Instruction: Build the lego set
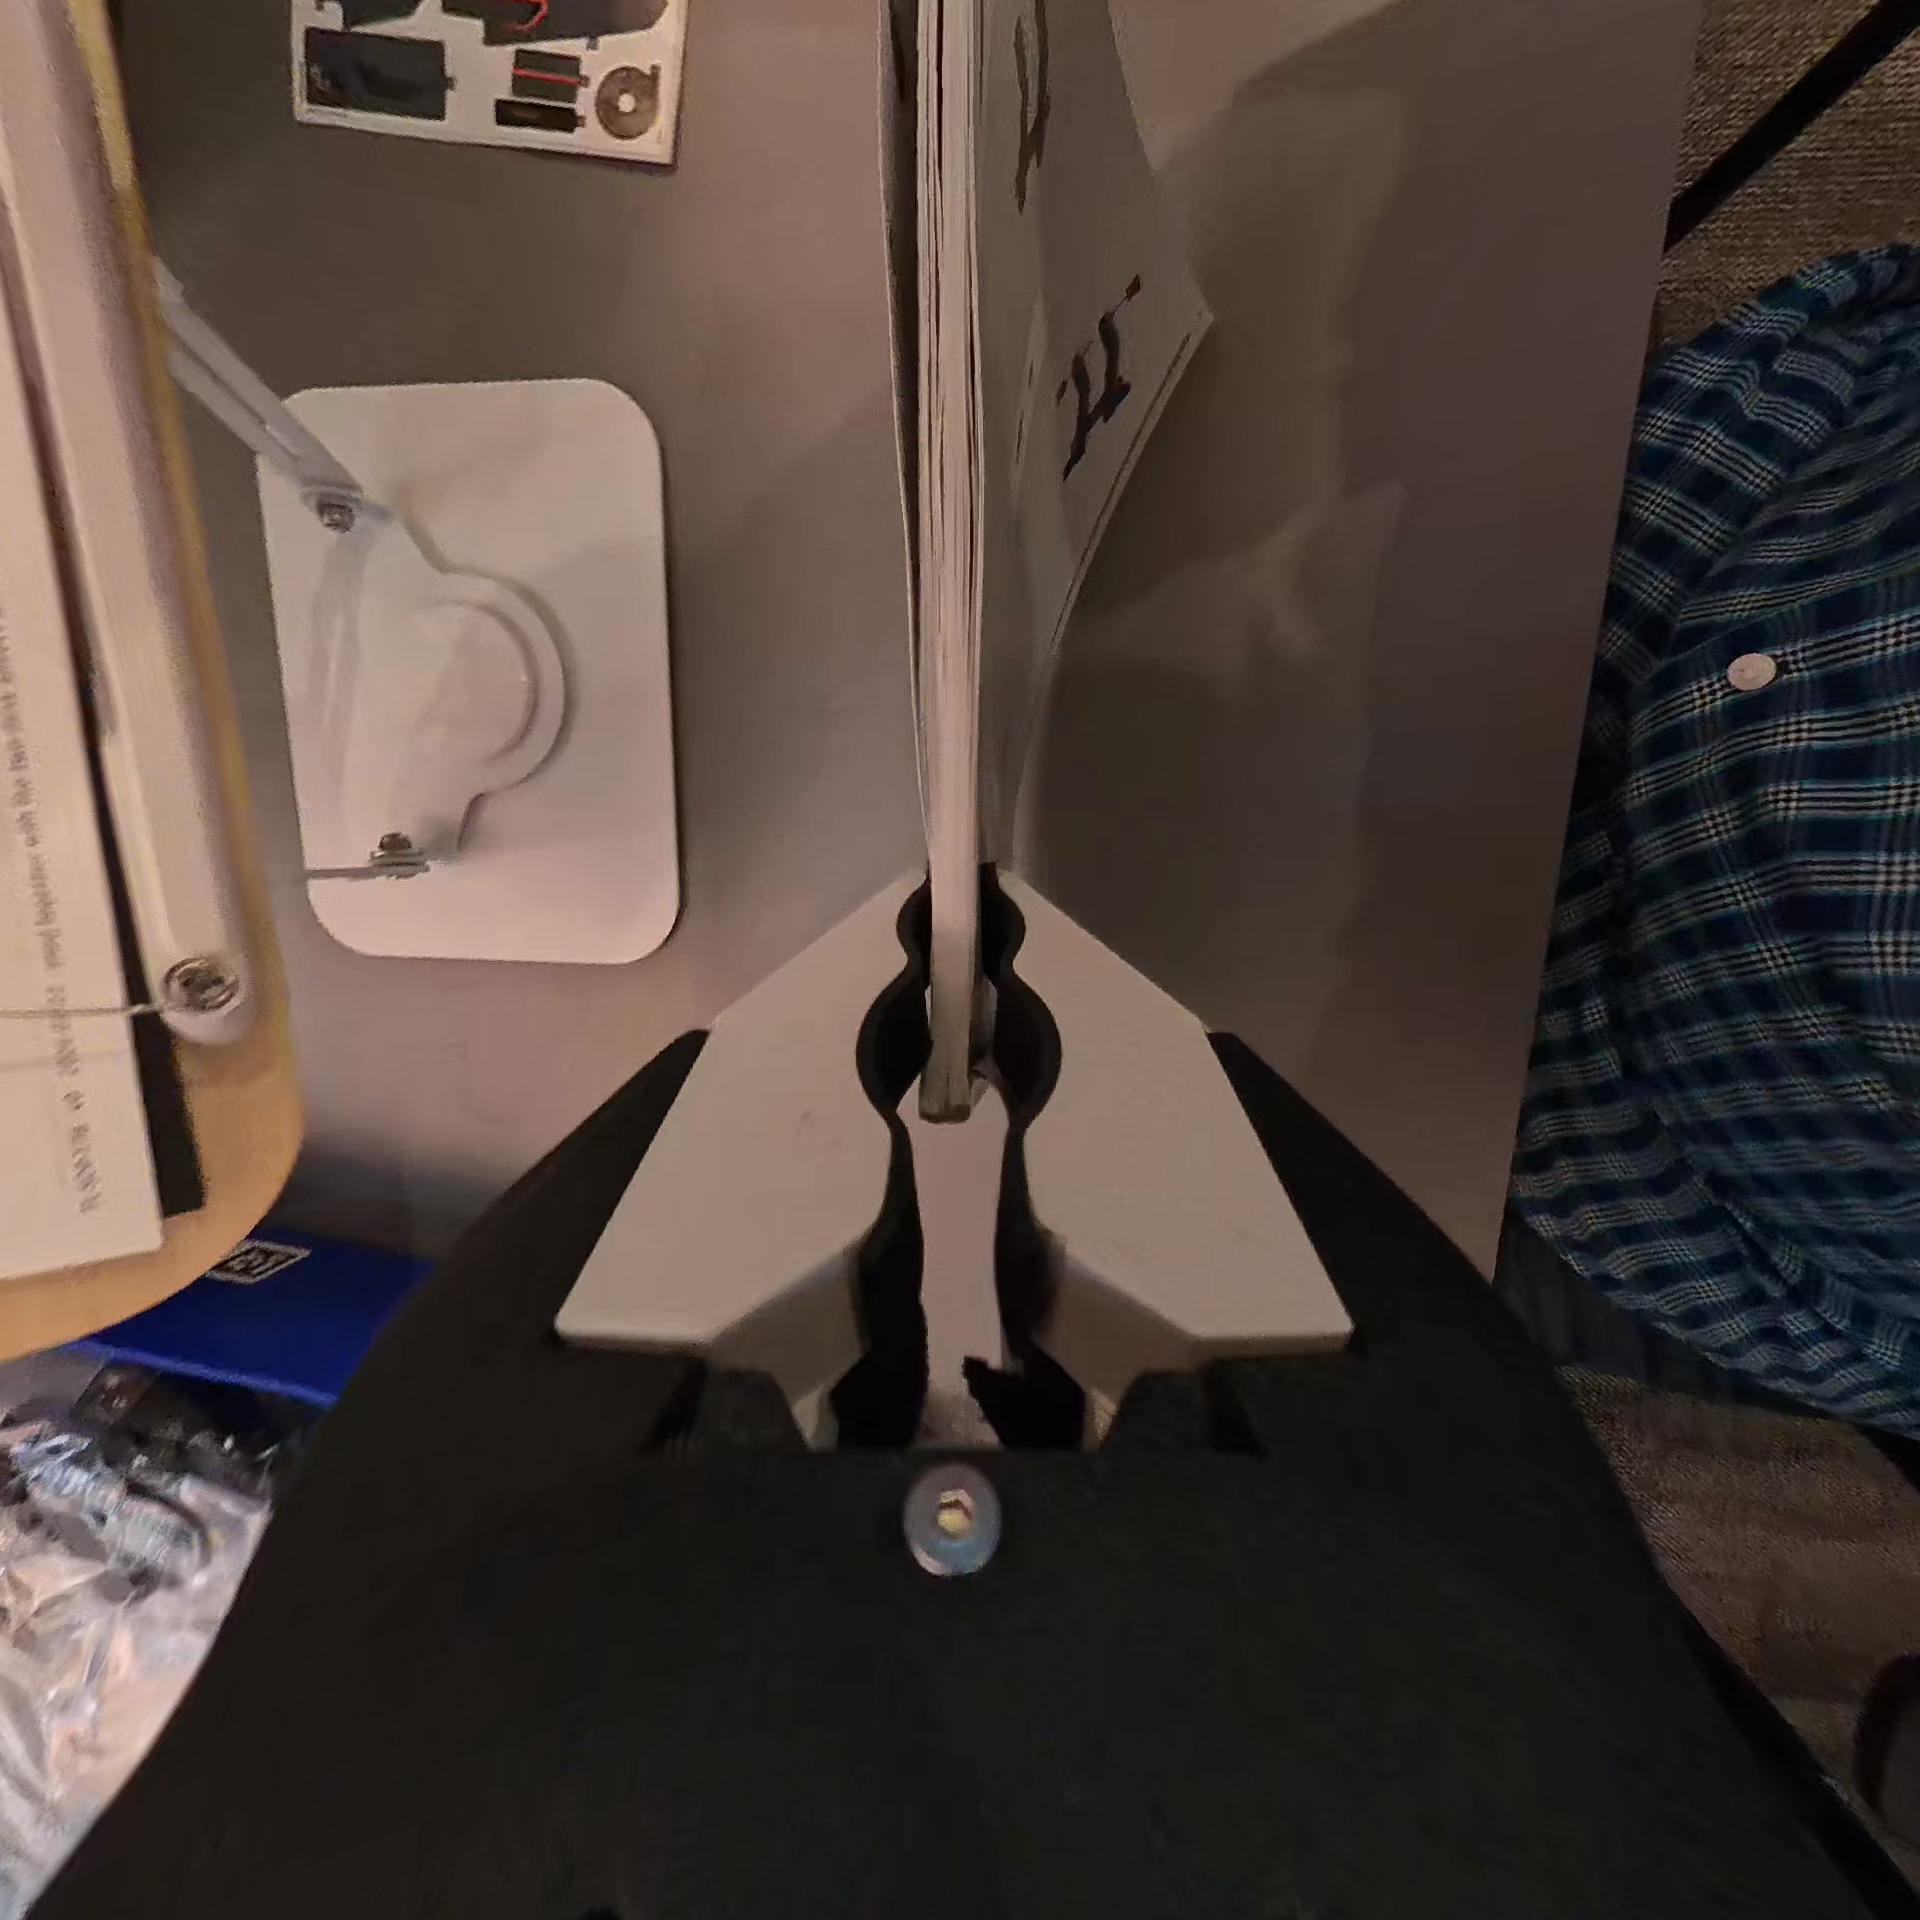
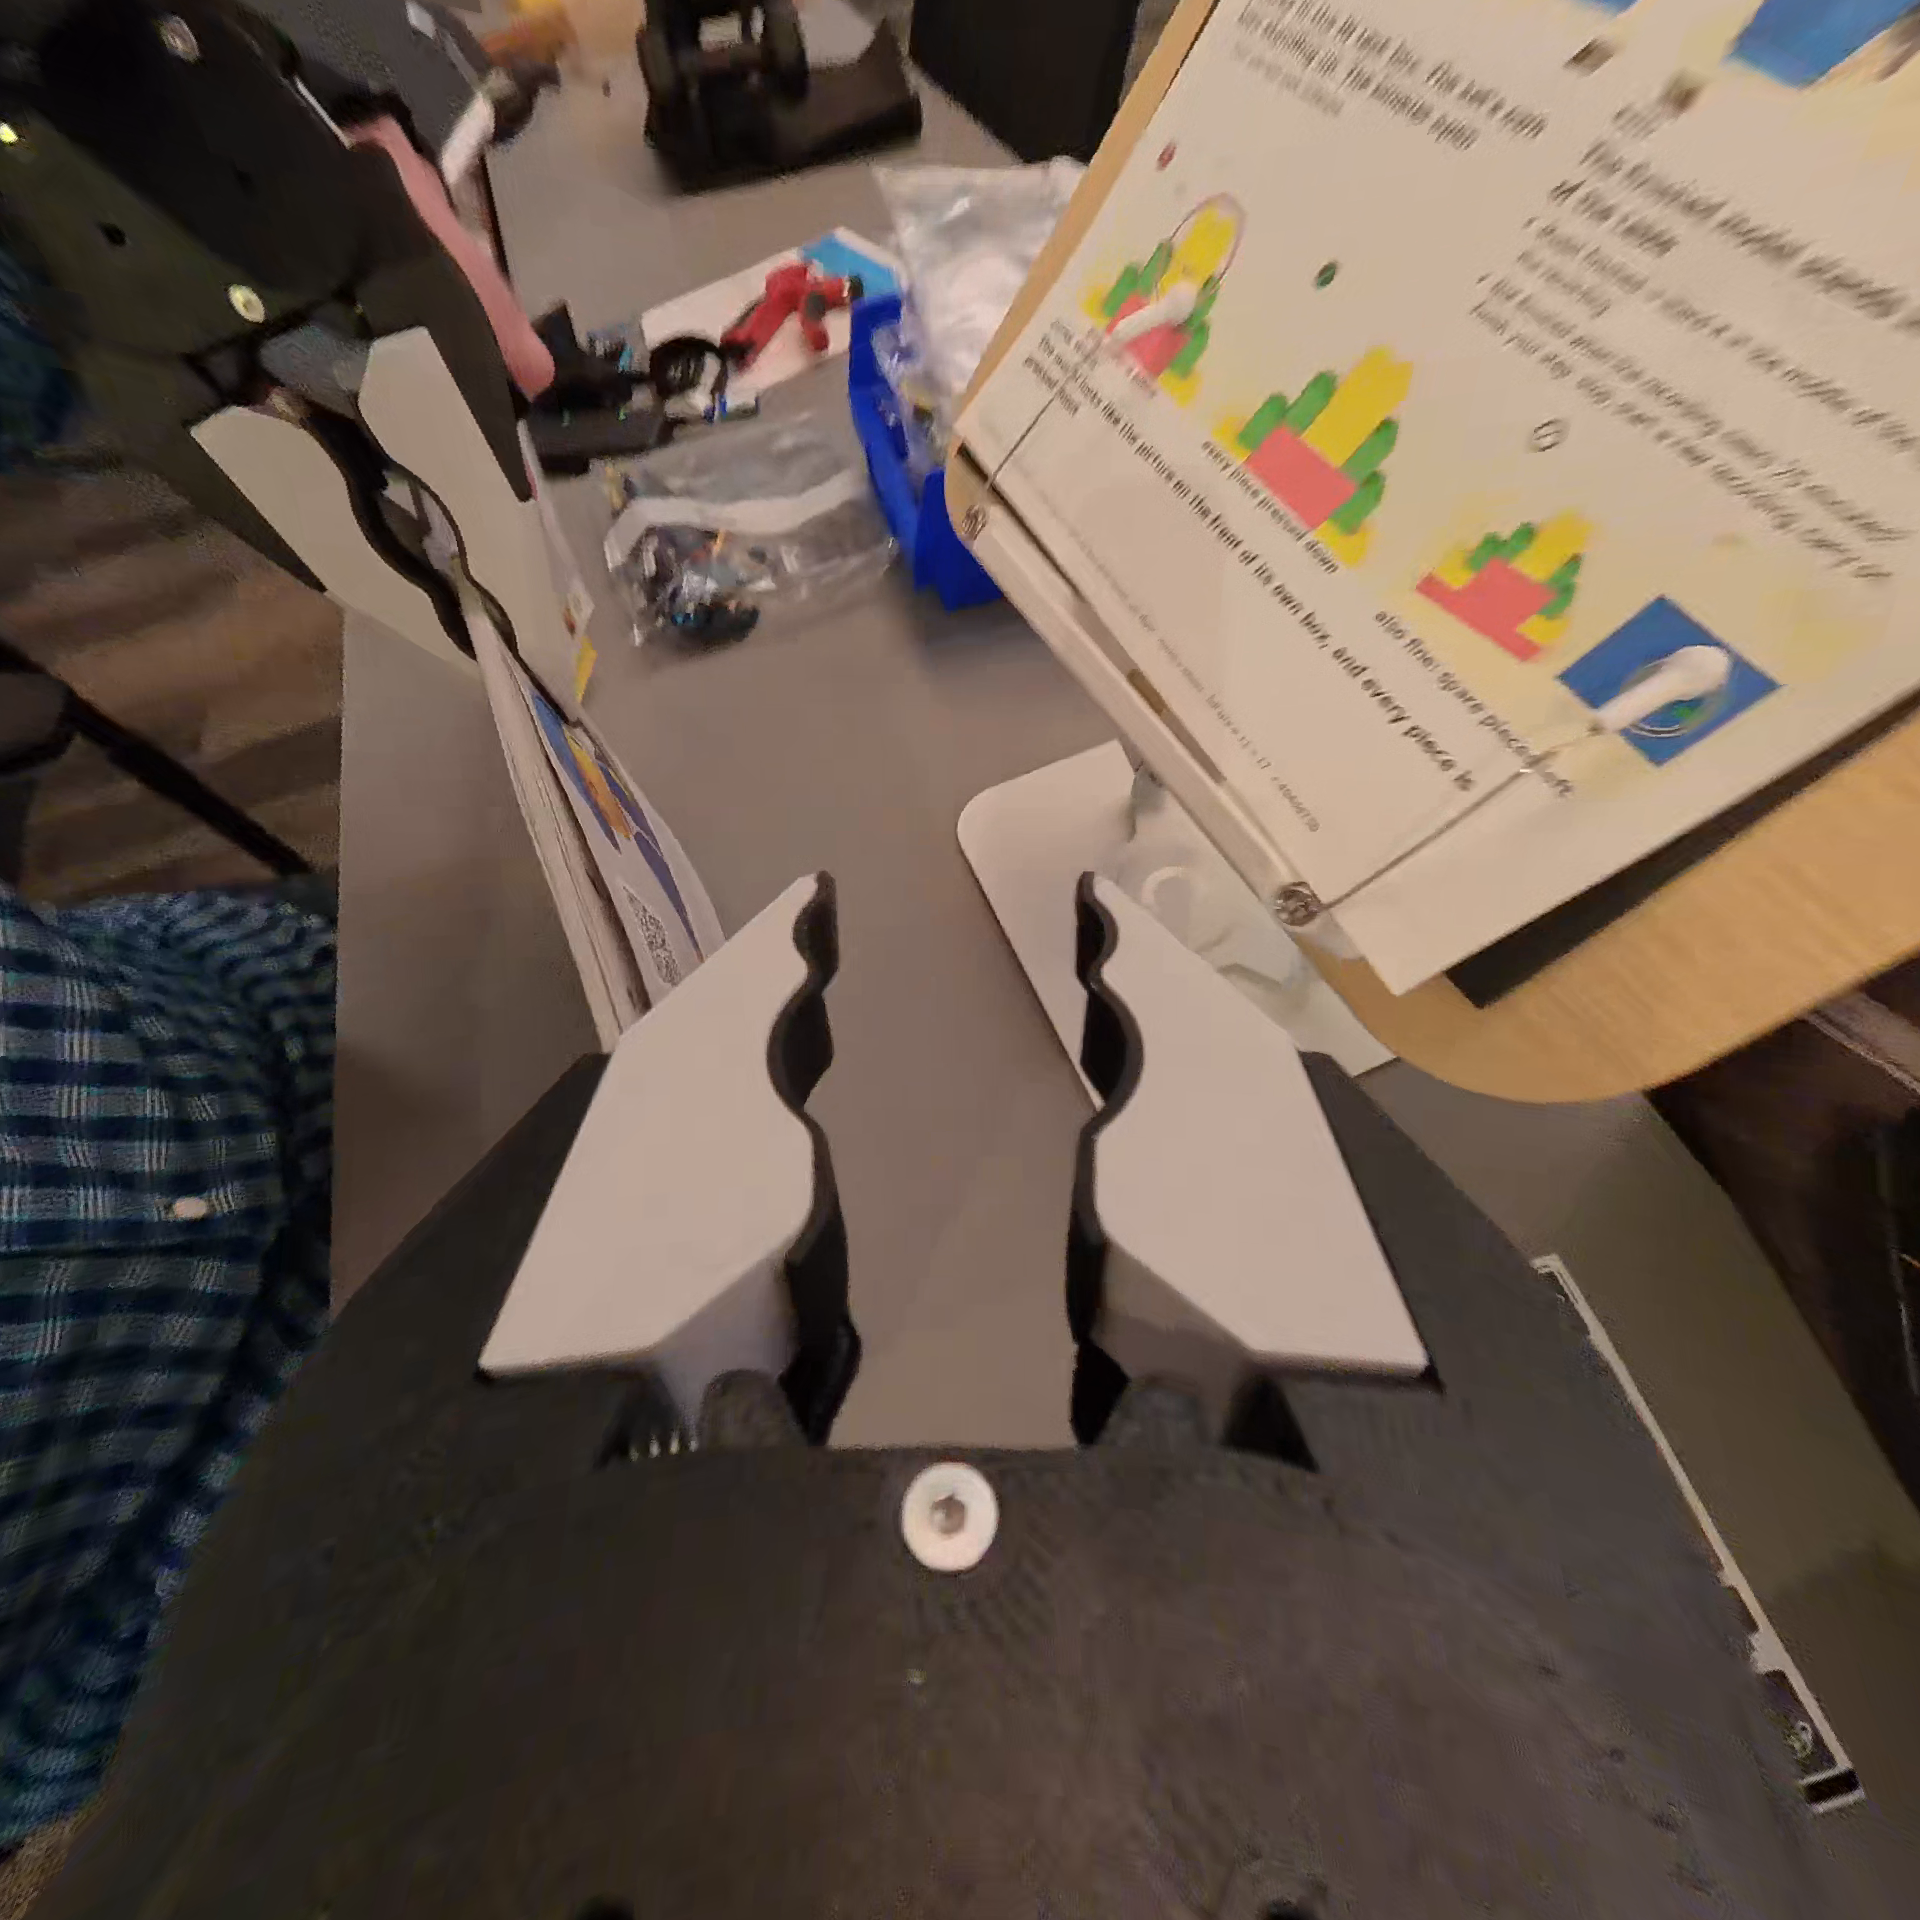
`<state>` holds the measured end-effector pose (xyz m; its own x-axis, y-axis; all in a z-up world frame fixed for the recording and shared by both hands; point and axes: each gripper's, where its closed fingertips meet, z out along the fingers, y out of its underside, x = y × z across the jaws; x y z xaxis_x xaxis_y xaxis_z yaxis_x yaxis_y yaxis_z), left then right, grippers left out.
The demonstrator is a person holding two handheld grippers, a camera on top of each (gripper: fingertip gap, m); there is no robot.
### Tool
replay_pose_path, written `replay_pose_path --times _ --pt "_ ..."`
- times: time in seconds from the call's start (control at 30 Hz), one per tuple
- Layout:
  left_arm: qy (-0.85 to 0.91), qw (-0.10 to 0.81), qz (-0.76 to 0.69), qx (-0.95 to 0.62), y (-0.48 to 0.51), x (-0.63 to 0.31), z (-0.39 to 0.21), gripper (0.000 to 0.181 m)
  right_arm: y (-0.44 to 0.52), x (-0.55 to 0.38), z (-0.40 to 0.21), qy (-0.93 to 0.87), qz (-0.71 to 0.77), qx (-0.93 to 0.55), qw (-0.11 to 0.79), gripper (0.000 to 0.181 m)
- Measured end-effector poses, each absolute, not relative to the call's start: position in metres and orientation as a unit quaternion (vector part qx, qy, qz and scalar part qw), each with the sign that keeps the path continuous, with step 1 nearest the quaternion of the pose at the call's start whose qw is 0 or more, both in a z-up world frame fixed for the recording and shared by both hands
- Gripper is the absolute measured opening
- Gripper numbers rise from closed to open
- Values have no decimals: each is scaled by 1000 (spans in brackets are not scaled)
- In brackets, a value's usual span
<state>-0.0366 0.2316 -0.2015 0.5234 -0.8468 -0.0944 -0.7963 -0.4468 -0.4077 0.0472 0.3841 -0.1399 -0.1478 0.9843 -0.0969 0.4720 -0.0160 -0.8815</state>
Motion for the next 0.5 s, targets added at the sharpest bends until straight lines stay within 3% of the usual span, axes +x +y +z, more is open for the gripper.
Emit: replay_pose_path --times 0.03,0.27,0.5 --pt "483 205 -58 -849 232 -41 -197 3 386 52 -134 -620 430 -575 317 52" --pt "466 221 -20 -856 245 -74 -152 3 403 84 -124 -533 487 -588 363 59" --pt "439 242 -7 -865 250 -102 -107 3 451 53 -135 -497 423 -627 426 43"
